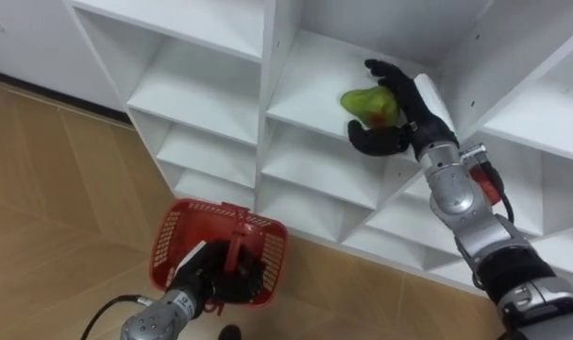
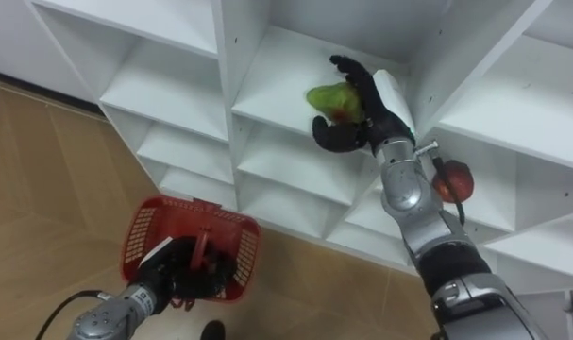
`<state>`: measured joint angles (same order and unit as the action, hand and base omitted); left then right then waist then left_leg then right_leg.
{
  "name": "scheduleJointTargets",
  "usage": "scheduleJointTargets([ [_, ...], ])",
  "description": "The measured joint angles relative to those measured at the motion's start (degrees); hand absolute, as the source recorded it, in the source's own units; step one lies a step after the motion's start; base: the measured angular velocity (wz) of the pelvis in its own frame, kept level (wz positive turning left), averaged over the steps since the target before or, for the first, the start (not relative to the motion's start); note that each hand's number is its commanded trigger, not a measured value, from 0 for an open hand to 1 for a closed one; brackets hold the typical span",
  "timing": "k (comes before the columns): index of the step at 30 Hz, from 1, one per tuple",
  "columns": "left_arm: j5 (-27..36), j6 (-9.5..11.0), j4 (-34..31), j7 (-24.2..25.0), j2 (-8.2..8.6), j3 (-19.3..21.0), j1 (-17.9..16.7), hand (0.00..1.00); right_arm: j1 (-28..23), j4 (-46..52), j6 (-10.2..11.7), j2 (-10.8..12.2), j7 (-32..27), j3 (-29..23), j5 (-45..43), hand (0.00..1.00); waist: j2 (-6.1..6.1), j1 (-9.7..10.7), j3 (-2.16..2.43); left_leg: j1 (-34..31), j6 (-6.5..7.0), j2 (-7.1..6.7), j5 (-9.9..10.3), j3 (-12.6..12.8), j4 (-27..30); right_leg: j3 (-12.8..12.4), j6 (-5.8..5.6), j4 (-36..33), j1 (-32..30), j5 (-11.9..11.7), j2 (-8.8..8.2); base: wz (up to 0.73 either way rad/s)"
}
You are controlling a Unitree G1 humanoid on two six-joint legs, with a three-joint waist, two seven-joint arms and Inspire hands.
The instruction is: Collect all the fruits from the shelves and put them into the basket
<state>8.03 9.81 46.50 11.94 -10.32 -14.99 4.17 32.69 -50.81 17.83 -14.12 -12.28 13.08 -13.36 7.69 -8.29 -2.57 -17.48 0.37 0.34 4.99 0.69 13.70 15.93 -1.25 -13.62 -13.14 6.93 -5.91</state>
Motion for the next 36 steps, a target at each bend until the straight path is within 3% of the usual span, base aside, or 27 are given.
scheduleJointTargets([
  [6, -0.84, -0.09, 0.14, 0.03, 0.03, -0.09, 0.15, 1.00, 3.34, -3.14, -0.60, -0.17, -0.04, -1.15, 0.05, 1.00, -0.08, -0.14, -0.06, 0.03, 0.01, -0.07, 0.00, -0.21, -0.31, 0.03, -0.02, 0.08, -0.02, -0.01, 0.01, 0.00],
  [17, -0.87, -1.09, 0.13, 0.08, 0.07, -0.63, 0.57, 1.00, 3.45, -2.99, -2.08, -0.34, 2.13, -1.38, 1.95, 1.00, -0.56, -0.07, -0.38, 0.05, 0.01, -0.14, 0.01, -0.54, -0.48, 0.01, -0.02, 0.09, 0.08, -0.01, 0.02, 0.01],
  [29, -0.86, -1.14, 0.09, 0.78, 0.22, -0.93, 0.82, 1.00, 3.31, -2.03, -2.93, -0.34, 3.74, -1.35, 3.60, 1.00, -0.66, 0.01, -0.32, 0.19, 0.01, -0.10, 0.01, -0.41, -0.42, 0.02, -0.03, 0.07, 0.14, -0.02, 0.01, 0.00],
  [36, 1.57, -1.08, -0.05, 0.83, 0.58, -1.01, 1.04, 1.00, -1.22, 4.41, -2.90, -0.05, 3.59, -0.71, 3.84, 1.00, -0.85, 0.15, -0.22, 0.46, 0.01, -0.02, 0.00, -0.07, -0.41, -0.20, -0.02, 0.04, 0.21, -0.02, 0.02, -0.02],
])
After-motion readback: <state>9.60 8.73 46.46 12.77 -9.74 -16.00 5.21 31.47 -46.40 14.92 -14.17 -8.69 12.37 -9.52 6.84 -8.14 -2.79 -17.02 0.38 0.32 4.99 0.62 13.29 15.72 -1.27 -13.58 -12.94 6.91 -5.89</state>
